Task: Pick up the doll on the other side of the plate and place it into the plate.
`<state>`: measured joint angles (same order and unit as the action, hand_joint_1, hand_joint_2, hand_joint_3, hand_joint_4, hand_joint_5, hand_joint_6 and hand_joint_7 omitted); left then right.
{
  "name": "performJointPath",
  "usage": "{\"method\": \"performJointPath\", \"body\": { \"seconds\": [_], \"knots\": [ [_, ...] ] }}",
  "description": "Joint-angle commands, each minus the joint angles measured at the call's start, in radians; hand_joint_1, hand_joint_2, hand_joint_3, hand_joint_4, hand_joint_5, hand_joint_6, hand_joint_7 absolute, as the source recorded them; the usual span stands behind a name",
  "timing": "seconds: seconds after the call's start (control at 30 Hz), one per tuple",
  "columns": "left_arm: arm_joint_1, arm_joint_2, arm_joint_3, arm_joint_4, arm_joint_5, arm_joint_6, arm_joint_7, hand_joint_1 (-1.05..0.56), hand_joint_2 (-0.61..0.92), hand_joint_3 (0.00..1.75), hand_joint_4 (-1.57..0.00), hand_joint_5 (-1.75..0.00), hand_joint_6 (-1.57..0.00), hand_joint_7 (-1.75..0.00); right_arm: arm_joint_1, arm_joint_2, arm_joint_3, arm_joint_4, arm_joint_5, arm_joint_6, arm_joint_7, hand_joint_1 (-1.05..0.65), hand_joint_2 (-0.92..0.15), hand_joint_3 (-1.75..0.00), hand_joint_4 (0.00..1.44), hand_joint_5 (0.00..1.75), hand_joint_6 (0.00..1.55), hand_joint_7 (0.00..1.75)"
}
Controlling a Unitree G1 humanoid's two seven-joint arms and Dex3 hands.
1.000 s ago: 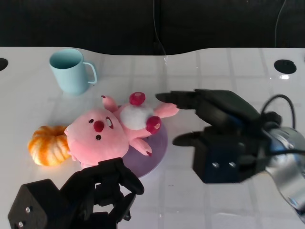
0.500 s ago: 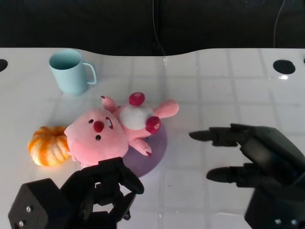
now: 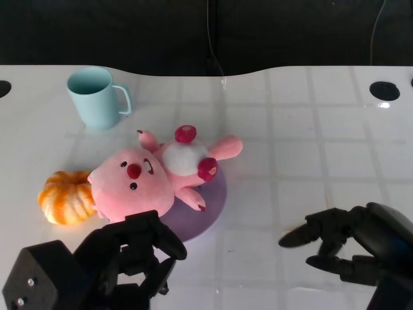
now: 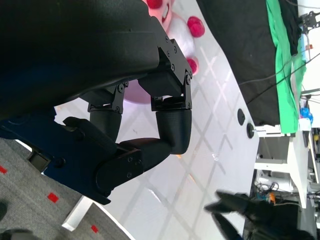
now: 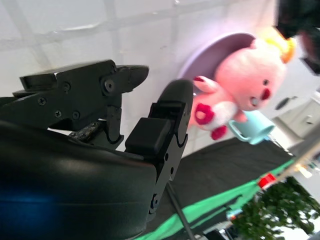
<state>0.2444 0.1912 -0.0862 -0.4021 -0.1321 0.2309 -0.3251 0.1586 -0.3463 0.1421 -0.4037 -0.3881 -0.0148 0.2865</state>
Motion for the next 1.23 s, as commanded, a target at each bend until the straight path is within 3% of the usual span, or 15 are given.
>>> {"method": "performJointPath", "body": {
  "seconds": [0.03,0.2,0.37,1.23],
  "knots": [
    [0.001,0.017,0.009,0.005,-0.009,-0.015,-0.014,-0.32,0.64,0.93,-0.6,-1.75,-0.67,-1.36,-0.011,-0.013,0.009,0.038,-0.022,-0.022,-0.018,0.08,-0.47,-1.04,0.94,1.32,1.08,0.59],
    [0.007,0.019,0.009,0.016,-0.008,-0.039,-0.02,-0.3,0.65,0.93,-0.61,-1.75,-0.68,-1.35,-0.019,-0.013,0.013,0.082,-0.047,-0.043,-0.038,0.07,-0.32,-1.28,0.92,1.69,0.96,1.01],
    [0.008,0.015,0.006,0.021,-0.008,-0.046,-0.018,-0.3,0.65,0.93,-0.61,-1.75,-0.69,-1.33,-0.028,-0.02,0.008,0.133,-0.05,-0.068,-0.054,0.05,-0.34,-1.3,0.89,1.75,0.9,1.22],
    [0.016,0.008,-0.007,0.022,-0.01,-0.052,-0.022,-0.27,0.64,0.97,-0.63,-1.75,-0.65,-1.39,-0.029,-0.027,0.003,0.164,-0.03,-0.079,-0.037,0.04,-0.34,-1.28,0.85,1.71,0.85,1.32]
  ]
}}
